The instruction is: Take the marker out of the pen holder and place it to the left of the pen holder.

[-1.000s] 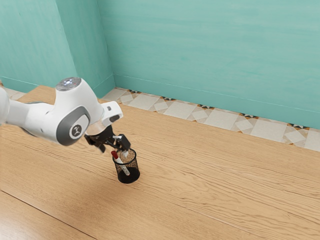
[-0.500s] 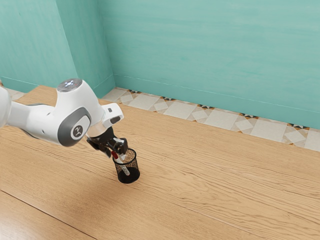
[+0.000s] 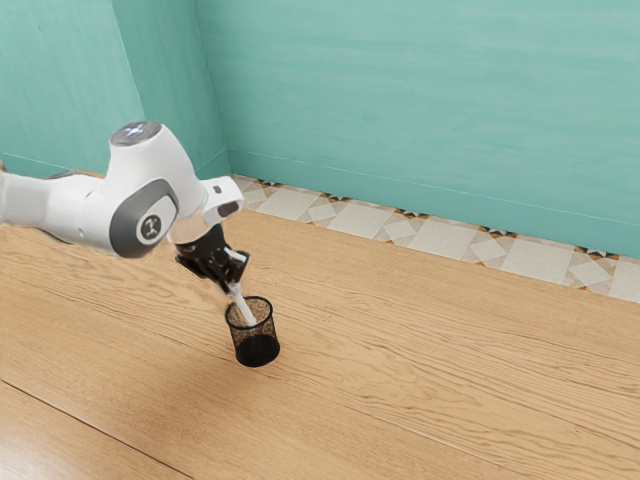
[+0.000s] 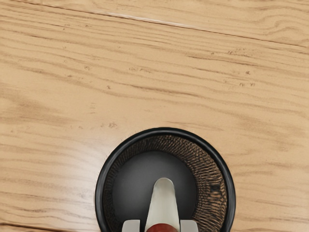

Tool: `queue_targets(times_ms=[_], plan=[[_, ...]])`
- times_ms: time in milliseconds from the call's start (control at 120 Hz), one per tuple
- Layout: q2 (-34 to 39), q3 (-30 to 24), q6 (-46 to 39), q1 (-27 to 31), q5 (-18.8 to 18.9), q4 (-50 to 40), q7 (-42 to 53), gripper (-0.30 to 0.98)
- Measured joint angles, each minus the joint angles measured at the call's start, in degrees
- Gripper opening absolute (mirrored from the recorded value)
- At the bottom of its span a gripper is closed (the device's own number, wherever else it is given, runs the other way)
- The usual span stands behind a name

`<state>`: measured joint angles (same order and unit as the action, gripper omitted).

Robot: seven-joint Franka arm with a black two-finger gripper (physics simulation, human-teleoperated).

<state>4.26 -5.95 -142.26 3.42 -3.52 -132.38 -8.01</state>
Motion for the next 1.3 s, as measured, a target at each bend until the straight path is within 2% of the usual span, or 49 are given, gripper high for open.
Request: queue_targets(times_ms=[133,300,483,633,700,858,1083,1300], plan=[[0.8,3.2,13.9,0.0,1.2,9.1,0.1,-0.08],[-1.5,7.7,35.7,-0.2,6.8,21.0,1.0,-0.09],[-18.4,10.9,59.6,0.4,11.7,37.6,1.5,-0.09],[-27.9,12.4,73.0,0.2,12.8,42.5,1.7,-0.10],[-31.6,12.6,76.8,0.3,13.0,44.4,1.8,-0.10],[-41.9,12.6,82.3,1.1,13.0,55.6,1.8,-0.10],[-46.3,12.6,85.5,3.7,13.1,57.8,2.0,-0.10],[-53.3,12.3,85.2,4.5,12.2,68.7,2.1,-0.10]])
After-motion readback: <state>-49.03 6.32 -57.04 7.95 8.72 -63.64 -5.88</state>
